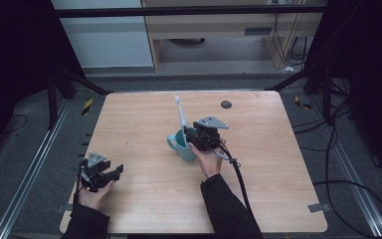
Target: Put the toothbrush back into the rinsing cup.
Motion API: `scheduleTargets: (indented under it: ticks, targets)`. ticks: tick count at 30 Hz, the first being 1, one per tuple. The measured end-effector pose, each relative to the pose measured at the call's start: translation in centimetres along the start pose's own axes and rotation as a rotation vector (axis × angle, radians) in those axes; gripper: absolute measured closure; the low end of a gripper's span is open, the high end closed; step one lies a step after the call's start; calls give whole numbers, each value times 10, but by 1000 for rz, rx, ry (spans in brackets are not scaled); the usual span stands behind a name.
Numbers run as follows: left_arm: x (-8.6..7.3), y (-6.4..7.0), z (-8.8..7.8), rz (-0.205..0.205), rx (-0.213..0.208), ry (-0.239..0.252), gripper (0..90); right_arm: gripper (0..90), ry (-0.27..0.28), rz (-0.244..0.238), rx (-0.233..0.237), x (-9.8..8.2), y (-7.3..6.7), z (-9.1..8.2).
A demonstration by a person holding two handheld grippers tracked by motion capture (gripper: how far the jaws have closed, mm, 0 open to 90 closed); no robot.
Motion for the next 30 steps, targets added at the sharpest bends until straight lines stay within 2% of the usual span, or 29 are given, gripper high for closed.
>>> scheduleTargets:
  ticks: [2, 6, 9, 11, 16, 23, 27, 30]
  targets:
    - [0, 0, 0, 0, 1, 0, 446, 487, 28, 1, 10, 3, 3, -11]
    - [-1, 0, 0, 5, 2, -7, 444, 373, 23, -13, 23, 5, 10, -32]
    - [-1, 1, 1, 6, 2, -8, 442, 330, 13, 2, 25, 1, 19, -51]
    - [-1, 1, 1, 5, 2, -7, 440, 309, 8, 3, 11, -5, 26, -63]
    - [-1, 3, 1, 12, -1, -11, 433, 274, -56, -6, -12, -30, 43, -85]
    - [-1, 4, 1, 18, -6, -1, 416, 249, -124, -51, -59, -58, 69, -110]
    - [-1, 4, 1, 24, -11, 6, 402, 230, -142, -54, -86, -68, 84, -124]
    - [-1, 3, 2, 28, -7, 7, 391, 223, -145, -33, -95, -73, 96, -131]
Point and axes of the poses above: each handheld gripper's, and its own axes: z roughly forward along the jaws, x roughly out of its top, y roughly to its right, the point moved 6 cm from there along z, roughly forward along the jaws
